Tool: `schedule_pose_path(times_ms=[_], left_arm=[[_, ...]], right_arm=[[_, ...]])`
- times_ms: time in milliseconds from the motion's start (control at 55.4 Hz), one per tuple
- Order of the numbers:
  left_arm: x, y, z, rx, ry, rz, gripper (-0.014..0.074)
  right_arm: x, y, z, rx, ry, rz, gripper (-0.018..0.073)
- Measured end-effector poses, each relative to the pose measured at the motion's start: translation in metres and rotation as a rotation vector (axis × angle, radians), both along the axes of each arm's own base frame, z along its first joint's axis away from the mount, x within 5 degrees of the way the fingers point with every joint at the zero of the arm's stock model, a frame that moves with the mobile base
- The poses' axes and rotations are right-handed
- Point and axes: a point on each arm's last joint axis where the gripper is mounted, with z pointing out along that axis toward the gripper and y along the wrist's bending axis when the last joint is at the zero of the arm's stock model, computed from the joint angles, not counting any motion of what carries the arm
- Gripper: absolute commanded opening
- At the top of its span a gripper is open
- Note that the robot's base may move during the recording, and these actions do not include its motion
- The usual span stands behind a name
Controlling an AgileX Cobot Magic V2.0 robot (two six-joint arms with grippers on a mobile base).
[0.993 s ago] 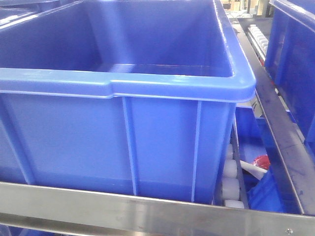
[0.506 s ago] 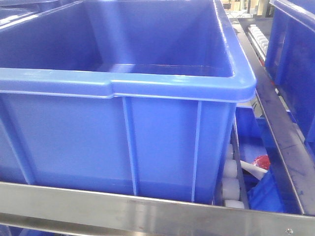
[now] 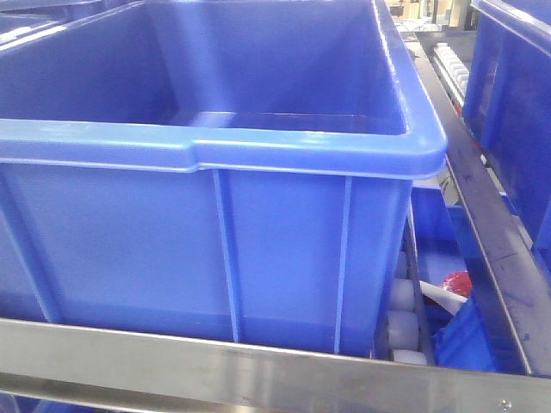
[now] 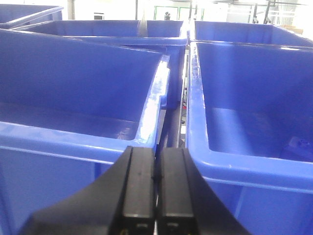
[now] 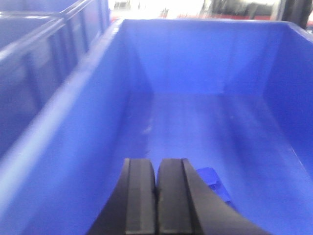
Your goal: Pick and sort blue part to right shelf
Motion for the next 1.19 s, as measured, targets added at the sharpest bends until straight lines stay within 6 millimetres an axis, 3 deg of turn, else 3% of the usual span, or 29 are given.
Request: schedule_pose_path(times_ms=[90, 199, 1192], left_arm=[[0.0, 0.0, 0.0, 0.0, 0.0, 0.0, 0.0124], [0.0, 0.0, 0.0, 0.0, 0.0, 0.0, 0.0124], [0.0, 0.0, 0.0, 0.0, 0.0, 0.0, 0.0124]], right_arm=[[0.004, -0.002, -0.014, -0.005, -0.055, -0.015, 0.0059], [0.005, -0.003, -0.017, -0.007, -0.095, -0.022, 0.0059], [0.005, -0.003, -0.015, -0.008, -0.116, -0.024, 0.0059]])
